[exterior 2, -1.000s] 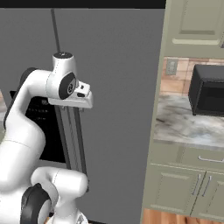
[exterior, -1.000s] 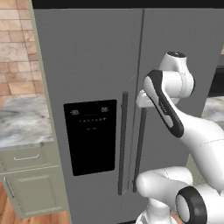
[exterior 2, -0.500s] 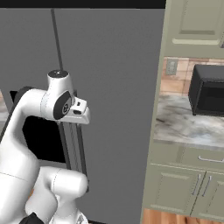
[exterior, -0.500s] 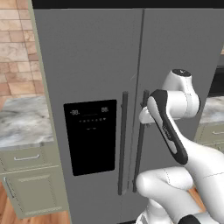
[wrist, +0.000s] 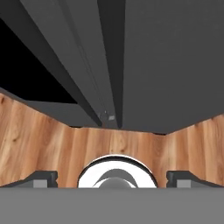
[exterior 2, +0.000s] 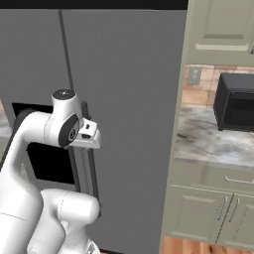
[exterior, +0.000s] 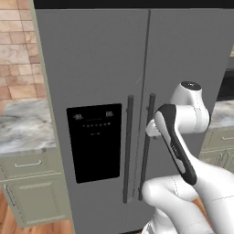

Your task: Retrieve the orange and peach from the fridge and place them into the bowl on the dining table.

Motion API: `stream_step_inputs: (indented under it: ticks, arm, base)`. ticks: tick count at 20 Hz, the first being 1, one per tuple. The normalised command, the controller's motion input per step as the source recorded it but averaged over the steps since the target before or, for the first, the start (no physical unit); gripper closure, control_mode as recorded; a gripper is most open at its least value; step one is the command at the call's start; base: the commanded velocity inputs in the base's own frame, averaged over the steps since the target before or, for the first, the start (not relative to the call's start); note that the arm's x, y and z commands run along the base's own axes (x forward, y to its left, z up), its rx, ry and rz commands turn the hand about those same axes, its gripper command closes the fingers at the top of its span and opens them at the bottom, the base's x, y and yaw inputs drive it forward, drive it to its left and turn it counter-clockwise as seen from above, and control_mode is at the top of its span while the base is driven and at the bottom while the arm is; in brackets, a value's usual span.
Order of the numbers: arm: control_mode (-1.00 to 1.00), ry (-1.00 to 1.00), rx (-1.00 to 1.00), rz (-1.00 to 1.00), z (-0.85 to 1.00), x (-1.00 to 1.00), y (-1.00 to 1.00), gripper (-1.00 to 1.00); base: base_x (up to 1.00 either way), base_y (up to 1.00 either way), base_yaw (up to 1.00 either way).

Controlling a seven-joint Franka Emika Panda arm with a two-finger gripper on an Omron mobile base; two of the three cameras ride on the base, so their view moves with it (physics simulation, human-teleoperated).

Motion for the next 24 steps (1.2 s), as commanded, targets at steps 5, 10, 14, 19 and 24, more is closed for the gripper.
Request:
stream_step_inputs:
  ticks: [5,10,14,19,24]
  arm:
    - [1.0,0.0,0.0,0.0,0.0,0.0,0.0,-1.0]
    - [1.0,0.0,0.0,0.0,0.0,0.0,0.0,-1.0]
    - [1.0,0.0,0.0,0.0,0.0,0.0,0.0,-1.0]
    - [1.0,0.0,0.0,0.0,0.0,0.0,0.0,-1.0]
    - [1.0,0.0,0.0,0.0,0.0,0.0,0.0,-1.0]
  base:
    - [-0.37,0.1,0.0]
    - [-0.35,0.18,0.0]
    - [-0.34,0.26,0.0]
    - [-0.4,0.39,0.0]
    - [-0.41,0.49,0.0]
